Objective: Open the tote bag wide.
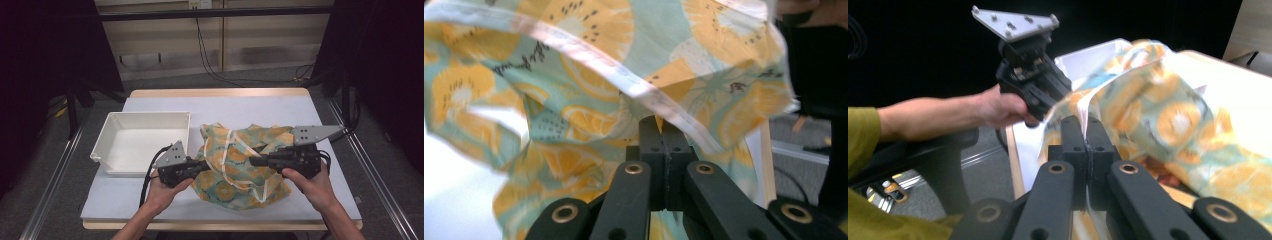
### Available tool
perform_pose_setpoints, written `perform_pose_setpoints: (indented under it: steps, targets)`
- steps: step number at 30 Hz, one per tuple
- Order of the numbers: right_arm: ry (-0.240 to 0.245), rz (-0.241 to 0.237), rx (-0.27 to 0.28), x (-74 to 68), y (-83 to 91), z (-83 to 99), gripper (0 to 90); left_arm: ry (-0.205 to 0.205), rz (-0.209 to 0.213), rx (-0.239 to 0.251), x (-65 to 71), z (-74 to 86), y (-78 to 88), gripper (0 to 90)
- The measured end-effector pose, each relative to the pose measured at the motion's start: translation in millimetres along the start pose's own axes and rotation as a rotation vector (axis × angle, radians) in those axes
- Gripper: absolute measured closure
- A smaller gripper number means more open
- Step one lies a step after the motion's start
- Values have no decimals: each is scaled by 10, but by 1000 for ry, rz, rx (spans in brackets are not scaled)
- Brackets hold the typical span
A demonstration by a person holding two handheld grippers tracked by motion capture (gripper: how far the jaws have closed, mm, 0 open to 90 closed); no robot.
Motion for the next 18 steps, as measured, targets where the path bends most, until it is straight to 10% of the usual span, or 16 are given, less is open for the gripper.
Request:
perform_pose_setpoints:
  steps: [8,18]
  targets:
    - [-61,-22,-41,-219,-104,529,900,32,25,-122,95,541,5,900]
    - [-97,43,-152,-162,-161,1174,899,28,-3,-230,0,877,-133,900]
Point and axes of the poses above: each handheld gripper's, and its own axes: y roughly backward along the jaws, z roughly out of its underside, x roughly to its right, the point moved 9 cm from there along -y, roughly forward along the jaws, and after that the axes turned 12 degrees about y, right-handed, at the moved point
